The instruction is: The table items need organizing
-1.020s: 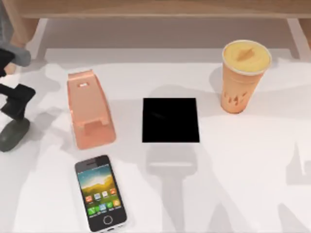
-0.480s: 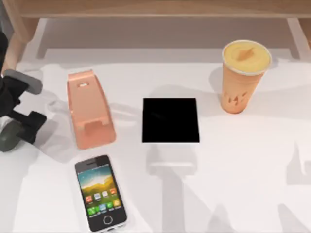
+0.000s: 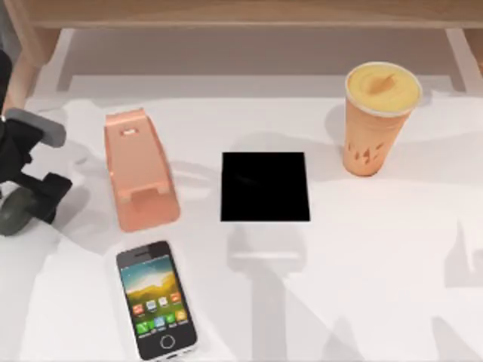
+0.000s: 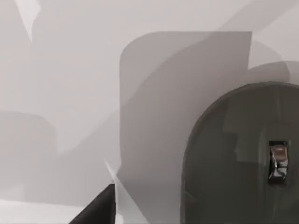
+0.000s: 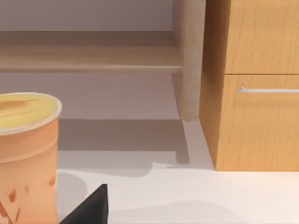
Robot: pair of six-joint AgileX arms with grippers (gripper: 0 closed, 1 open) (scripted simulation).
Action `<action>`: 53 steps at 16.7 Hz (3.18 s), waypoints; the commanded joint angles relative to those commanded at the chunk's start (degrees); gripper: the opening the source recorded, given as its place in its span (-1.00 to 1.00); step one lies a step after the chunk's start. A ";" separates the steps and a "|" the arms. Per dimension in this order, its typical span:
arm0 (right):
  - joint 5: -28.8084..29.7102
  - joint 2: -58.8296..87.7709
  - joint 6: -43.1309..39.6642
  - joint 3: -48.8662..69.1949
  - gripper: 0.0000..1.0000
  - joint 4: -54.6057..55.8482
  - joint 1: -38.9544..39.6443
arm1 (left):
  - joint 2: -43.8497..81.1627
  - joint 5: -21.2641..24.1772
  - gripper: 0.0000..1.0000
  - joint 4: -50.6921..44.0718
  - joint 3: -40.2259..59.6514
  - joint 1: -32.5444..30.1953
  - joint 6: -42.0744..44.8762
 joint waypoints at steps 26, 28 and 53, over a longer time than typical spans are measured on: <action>0.00 0.00 0.00 0.00 1.00 0.00 0.00 | -4.35 0.60 -1.00 -12.59 8.39 -0.26 -0.35; 0.00 0.00 0.00 0.00 1.00 0.00 0.00 | -6.05 0.58 -1.00 -17.78 11.63 -0.32 -0.41; 0.00 0.00 0.00 0.00 1.00 0.00 0.00 | 18.09 0.58 -1.00 -29.43 66.53 -30.72 -49.29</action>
